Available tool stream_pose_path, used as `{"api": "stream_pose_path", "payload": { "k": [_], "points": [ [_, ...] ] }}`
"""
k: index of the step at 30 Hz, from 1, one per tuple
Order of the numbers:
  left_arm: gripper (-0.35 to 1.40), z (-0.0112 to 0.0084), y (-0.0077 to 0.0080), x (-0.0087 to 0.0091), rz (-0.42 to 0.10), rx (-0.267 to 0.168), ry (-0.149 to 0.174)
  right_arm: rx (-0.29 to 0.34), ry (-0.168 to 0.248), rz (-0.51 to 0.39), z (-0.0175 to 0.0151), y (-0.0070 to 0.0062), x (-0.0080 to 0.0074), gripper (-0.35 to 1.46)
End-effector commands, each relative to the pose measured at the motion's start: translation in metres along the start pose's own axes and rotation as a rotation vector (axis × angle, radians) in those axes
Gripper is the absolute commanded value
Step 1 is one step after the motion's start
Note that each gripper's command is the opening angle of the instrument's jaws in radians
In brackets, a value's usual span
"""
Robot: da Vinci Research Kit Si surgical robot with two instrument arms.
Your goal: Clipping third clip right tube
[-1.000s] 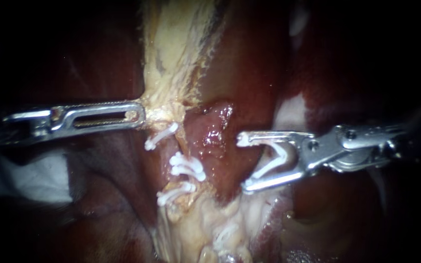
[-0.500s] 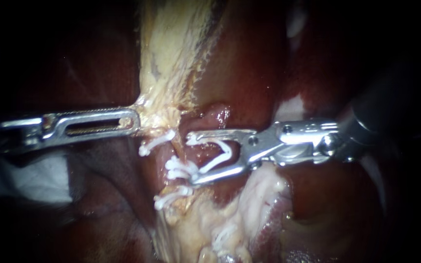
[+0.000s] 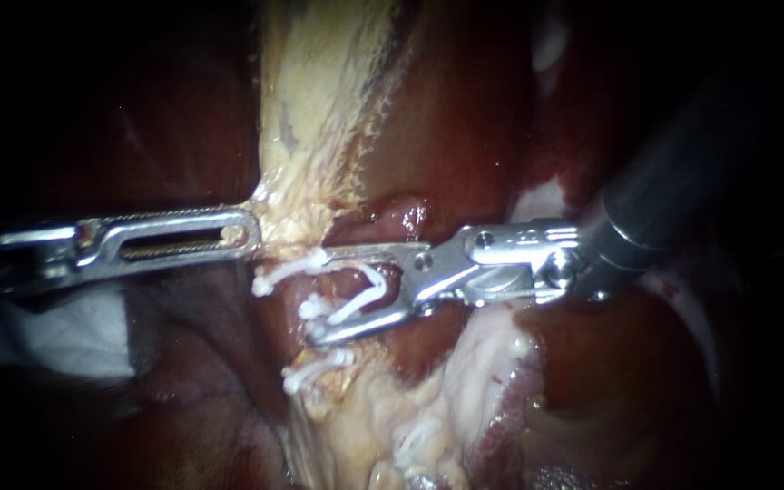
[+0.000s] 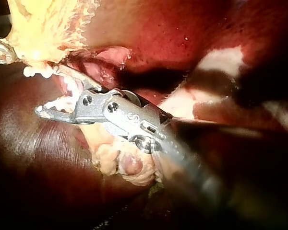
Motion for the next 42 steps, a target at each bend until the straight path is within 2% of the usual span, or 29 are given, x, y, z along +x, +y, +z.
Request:
{"api": "stream_pose_path", "payload": {
  "k": [1, 11, 15, 18, 29, 38, 42],
  "points": [
    [-0.35, -0.0001, 0.0000, 0.0000, 0.000, 0.000, 0.000, 0.001, 0.000, 0.003, -0.0001, -0.0001, -0.0001, 0.59],
    [-0.35, -0.0004, 0.0008, -0.0004, 0.000, 0.007, 0.001, 0.007, -0.002, 0.016, -0.0033, -0.0012, -0.0002, 0.59],
    [-0.35, -0.0005, 0.0010, -0.0005, 0.000, 0.008, 0.003, -0.002, -0.001, 0.019, -0.0046, -0.0009, -0.0001, 0.59],
    [-0.35, -0.0006, 0.0008, -0.0006, -0.001, 0.009, 0.000, -0.006, 0.000, 0.021, -0.0049, -0.0003, -0.0003, 0.58],
    [-0.35, -0.0009, -0.0002, -0.0005, -0.003, 0.010, -0.006, -0.023, -0.011, 0.022, -0.0042, 0.0024, -0.0019, 0.59],
    [-0.35, -0.0009, -0.0007, -0.0005, -0.003, 0.011, -0.009, -0.016, -0.013, 0.037, -0.0015, 0.0030, -0.0029, 0.60],
    [-0.35, -0.0009, -0.0007, -0.0005, -0.003, 0.011, -0.009, 0.006, -0.017, 0.039, -0.0001, 0.0028, -0.0029, 0.60]
  ]
}}
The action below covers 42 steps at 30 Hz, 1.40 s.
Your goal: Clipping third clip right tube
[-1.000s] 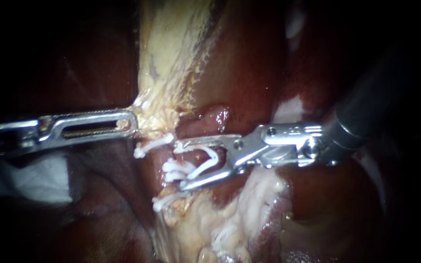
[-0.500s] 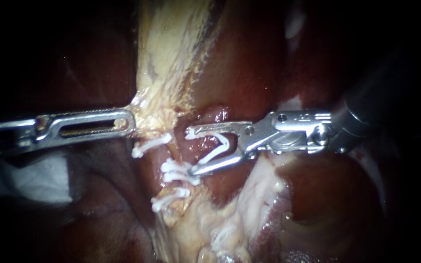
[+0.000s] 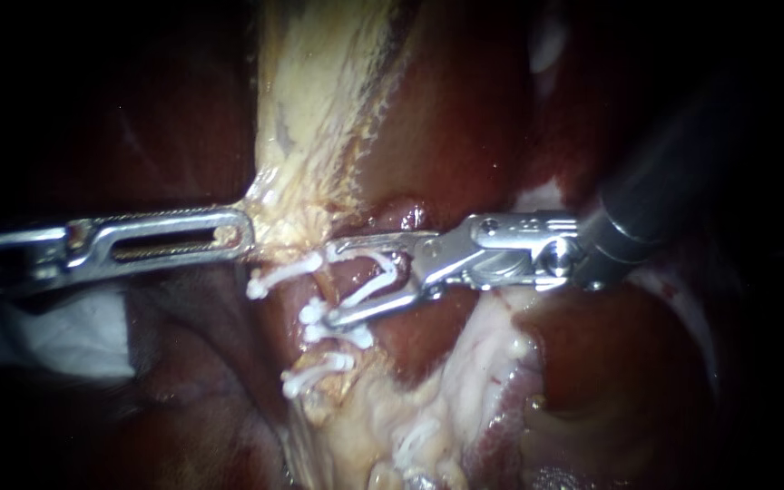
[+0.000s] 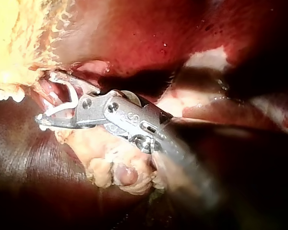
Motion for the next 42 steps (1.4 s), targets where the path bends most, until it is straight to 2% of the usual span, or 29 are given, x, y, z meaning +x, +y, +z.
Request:
{"api": "stream_pose_path", "payload": {
  "k": [1, 24, 33, 42],
  "points": [
    [-0.35, 0.0000, 0.0000, 0.0000, 0.000, -0.001, 0.000, 0.007, 0.005, 0.002, 0.0001, -0.0002, 0.0001, 0.60],
    [-0.35, 0.0004, 0.0014, -0.0003, 0.001, 0.003, 0.003, 0.166, 0.109, 0.033, 0.0025, -0.0035, 0.0019, 0.58],
    [-0.35, 0.0004, 0.0018, -0.0003, 0.002, 0.004, 0.003, 0.179, 0.150, 0.072, 0.0025, -0.0031, 0.0030, 0.55],
    [-0.35, 0.0004, 0.0017, -0.0003, -0.004, 0.004, 0.003, 0.170, 0.174, 0.108, 0.0006, -0.0024, 0.0054, 0.49]
  ]
}}
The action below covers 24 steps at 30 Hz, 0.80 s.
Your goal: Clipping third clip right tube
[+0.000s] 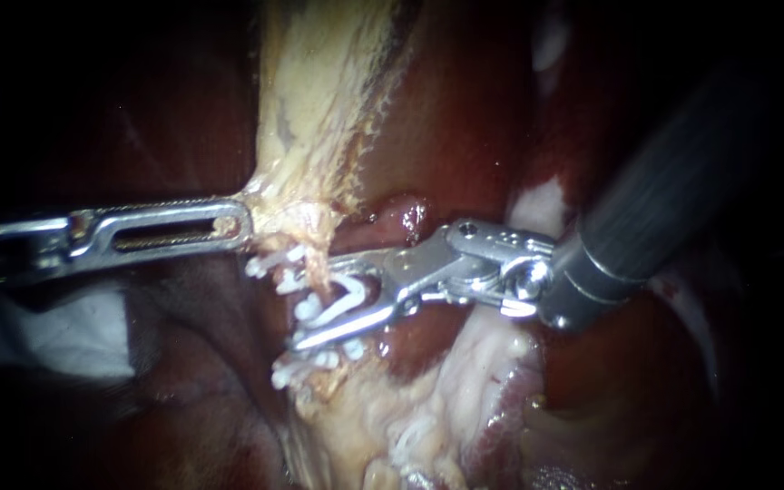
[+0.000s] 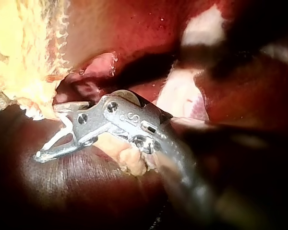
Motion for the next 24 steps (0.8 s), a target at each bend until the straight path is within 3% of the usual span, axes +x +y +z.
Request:
{"api": "stream_pose_path", "payload": {
  "k": [1, 9, 11, 14, 18, 24],
  "points": [
    [-0.35, 0.0000, 0.0000, 0.0000, -0.001, 0.000, 0.000, -0.007, 0.001, 0.008, 0.0000, 0.0000, 0.0001, 0.48],
    [-0.35, 0.0000, 0.0000, 0.0000, -0.001, 0.000, 0.000, -0.040, 0.014, 0.073, -0.0004, 0.0006, 0.0000, 0.33],
    [-0.35, 0.0000, 0.0000, 0.0000, -0.001, 0.000, 0.000, -0.043, 0.021, 0.102, -0.0007, 0.0008, 0.0000, 0.13],
    [-0.35, 0.0000, 0.0000, 0.0000, -0.001, 0.000, 0.000, -0.062, 0.006, 0.122, -0.0012, 0.0010, -0.0001, -0.35],
    [-0.35, 0.0000, 0.0000, 0.0000, -0.001, 0.000, 0.000, -0.068, -0.016, 0.136, -0.0018, 0.0011, -0.0003, -0.35],
    [-0.35, 0.0000, 0.0000, -0.0001, 0.000, 0.000, 0.000, -0.070, -0.014, 0.153, -0.0019, 0.0010, -0.0003, -0.35]
  ]
}}
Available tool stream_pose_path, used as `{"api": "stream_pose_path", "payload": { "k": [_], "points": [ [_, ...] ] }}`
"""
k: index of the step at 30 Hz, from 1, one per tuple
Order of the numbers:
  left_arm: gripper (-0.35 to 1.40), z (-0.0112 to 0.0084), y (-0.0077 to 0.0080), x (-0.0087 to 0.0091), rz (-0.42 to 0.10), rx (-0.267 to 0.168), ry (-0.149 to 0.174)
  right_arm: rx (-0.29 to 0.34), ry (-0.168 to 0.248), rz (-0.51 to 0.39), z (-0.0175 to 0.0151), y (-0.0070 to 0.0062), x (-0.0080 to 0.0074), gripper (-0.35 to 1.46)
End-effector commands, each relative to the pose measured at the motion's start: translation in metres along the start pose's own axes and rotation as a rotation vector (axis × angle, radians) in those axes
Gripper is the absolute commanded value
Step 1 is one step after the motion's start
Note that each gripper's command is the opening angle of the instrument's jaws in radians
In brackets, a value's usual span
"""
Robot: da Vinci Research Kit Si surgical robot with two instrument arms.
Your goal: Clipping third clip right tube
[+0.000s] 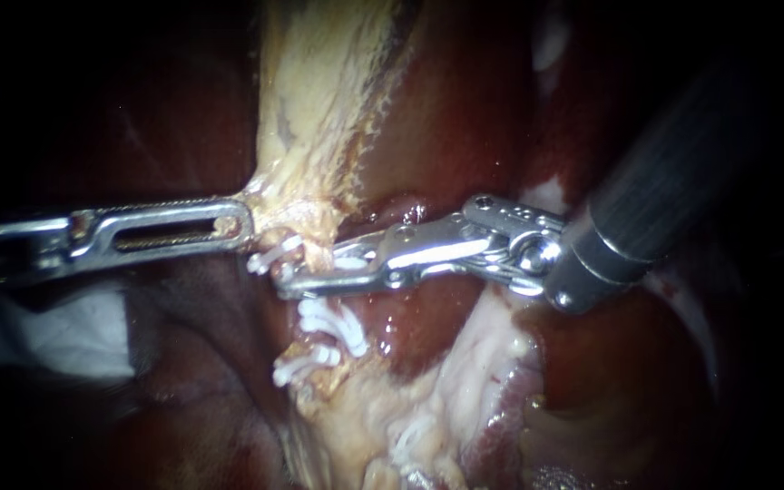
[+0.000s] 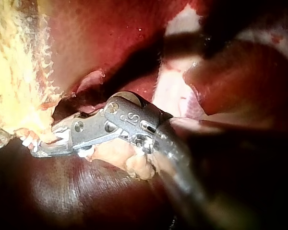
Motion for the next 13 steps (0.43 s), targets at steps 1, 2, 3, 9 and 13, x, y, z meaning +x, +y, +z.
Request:
{"api": "stream_pose_path", "payload": {
  "k": [1, 2, 3, 9, 13],
  "points": [
    [-0.35, 0.0000, 0.0000, 0.0000, 0.000, 0.000, 0.000, 0.001, 0.001, 0.000, 0.0001, -0.0001, 0.0000, -0.35],
    [-0.35, 0.0000, 0.0000, 0.0000, 0.000, 0.000, 0.000, 0.001, 0.001, 0.000, 0.0001, -0.0001, 0.0000, -0.35],
    [-0.35, 0.0000, 0.0000, 0.0000, 0.000, 0.000, 0.000, 0.001, 0.001, 0.006, 0.0001, -0.0001, 0.0000, -0.35],
    [-0.35, 0.0001, 0.0000, 0.0000, 0.000, 0.000, 0.000, 0.001, 0.001, 0.006, 0.0001, -0.0001, -0.0001, -0.35],
    [-0.35, 0.0002, 0.0000, 0.0000, 0.000, 0.000, 0.000, 0.001, 0.001, 0.006, 0.0000, -0.0001, -0.0001, -0.35]
  ]
}}
